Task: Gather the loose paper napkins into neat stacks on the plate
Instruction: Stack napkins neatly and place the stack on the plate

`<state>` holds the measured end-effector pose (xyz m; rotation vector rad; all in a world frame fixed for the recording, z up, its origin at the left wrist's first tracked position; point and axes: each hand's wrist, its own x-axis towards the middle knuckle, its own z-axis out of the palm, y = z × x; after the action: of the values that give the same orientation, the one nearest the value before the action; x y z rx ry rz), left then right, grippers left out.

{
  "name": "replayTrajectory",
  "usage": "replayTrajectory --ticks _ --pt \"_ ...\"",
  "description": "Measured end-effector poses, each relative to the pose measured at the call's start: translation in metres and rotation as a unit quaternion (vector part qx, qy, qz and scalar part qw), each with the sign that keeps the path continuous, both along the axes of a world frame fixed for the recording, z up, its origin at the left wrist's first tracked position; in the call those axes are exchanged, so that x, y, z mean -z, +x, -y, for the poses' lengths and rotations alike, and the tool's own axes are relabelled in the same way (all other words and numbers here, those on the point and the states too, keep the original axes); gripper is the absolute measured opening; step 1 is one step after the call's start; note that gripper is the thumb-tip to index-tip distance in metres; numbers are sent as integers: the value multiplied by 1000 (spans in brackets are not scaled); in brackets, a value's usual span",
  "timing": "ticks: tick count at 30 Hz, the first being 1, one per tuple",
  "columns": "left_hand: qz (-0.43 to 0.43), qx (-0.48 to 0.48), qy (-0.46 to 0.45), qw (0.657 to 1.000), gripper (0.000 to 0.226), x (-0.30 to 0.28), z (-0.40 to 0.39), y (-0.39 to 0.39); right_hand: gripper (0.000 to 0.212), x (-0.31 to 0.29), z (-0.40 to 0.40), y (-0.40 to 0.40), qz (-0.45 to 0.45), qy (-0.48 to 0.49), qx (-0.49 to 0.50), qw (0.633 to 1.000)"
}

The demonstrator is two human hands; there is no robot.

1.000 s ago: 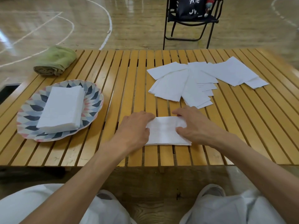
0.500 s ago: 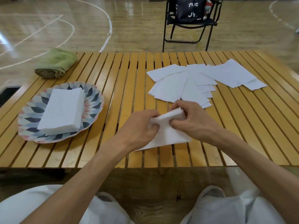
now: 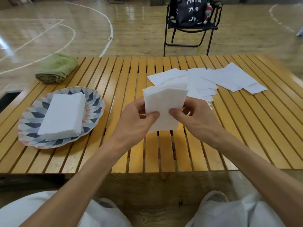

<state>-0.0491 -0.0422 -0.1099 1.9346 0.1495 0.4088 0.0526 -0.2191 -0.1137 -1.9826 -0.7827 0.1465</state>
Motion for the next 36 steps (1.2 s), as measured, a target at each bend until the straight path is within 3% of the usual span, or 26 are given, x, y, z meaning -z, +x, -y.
replayTrajectory --ticks 4,6,11,18,23,28,36 --pt "-53 -46 157 985 33 8 -4 -1 16 6 2 1 -23 -53 0 998" --pt "-47 -57 181 981 34 9 -3 -1 16 5 1 0 -16 -53 1 998" --pt "-2 -53 143 988 22 3 -1 -1 23 -3 0 -1 15 -28 1 1000" --pt "-48 -48 151 986 30 10 -6 0 23 3 3 2 -8 -81 0 997" --pt "-8 -55 140 989 26 3 -7 -1 13 -4 4 4 15 -39 7 999" --pt "-67 -46 166 983 17 8 -11 -3 24 6 7 6 -18 -92 -14 995" --pt "-59 -49 143 987 7 5 -11 -3 14 2 6 6 7 -83 8 996"
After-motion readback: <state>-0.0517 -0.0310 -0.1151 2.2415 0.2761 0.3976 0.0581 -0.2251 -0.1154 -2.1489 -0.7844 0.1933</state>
